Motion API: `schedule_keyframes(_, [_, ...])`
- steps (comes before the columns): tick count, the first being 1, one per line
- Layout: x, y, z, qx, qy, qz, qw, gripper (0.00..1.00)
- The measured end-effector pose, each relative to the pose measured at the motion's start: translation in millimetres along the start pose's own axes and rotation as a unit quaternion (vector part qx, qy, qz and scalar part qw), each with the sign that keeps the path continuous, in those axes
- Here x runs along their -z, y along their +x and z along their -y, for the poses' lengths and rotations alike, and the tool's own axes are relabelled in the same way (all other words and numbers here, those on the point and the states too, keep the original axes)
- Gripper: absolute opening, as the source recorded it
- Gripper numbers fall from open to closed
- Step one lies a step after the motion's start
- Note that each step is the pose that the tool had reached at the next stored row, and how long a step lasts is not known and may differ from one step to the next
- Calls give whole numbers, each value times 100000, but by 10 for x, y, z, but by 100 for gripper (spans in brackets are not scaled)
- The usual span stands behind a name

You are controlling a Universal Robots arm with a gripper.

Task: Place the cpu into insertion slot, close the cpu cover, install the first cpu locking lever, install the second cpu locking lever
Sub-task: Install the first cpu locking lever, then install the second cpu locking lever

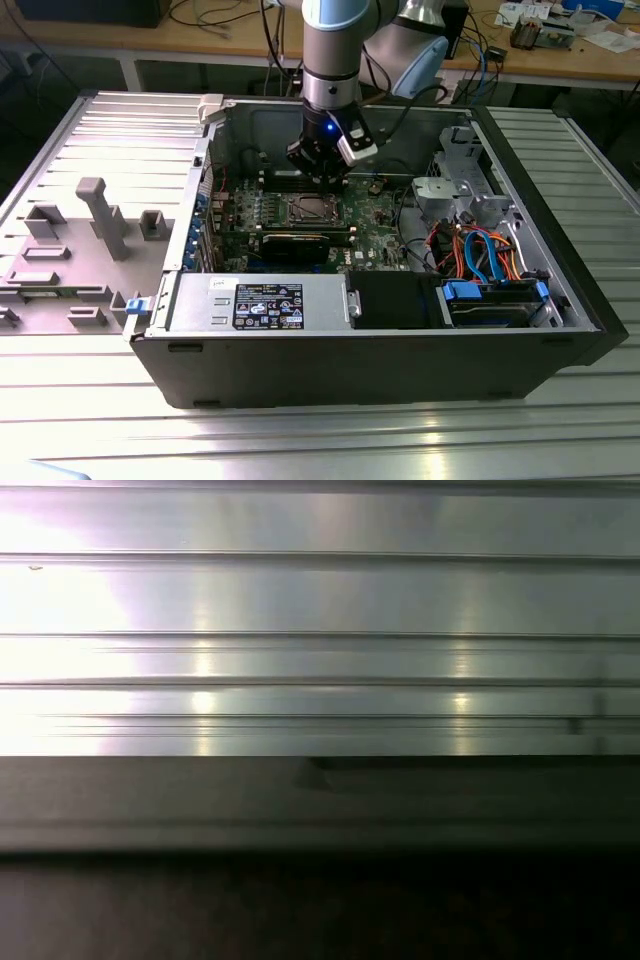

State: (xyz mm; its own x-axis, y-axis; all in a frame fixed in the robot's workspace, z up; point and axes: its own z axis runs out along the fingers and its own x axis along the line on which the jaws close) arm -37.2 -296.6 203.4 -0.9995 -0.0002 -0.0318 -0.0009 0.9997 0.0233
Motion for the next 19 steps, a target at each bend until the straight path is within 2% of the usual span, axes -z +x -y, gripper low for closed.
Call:
schedule_keyframes(4, [60, -2, 0, 17, 219, -19, 100000, 11])
schedule_keyframes(7, [69, -2, 0, 43, 1264, -12, 99992, 11])
schedule_keyframes(9, [70, -2, 6, 67, 1757, -23, 99985, 11])
schedule_keyframes(10, [71, -2, 8, 72, 1886, -28, 99982, 11])
schedule_keyframes(19, [70, 1, 8, 64, 1909, -21, 99982, 11])
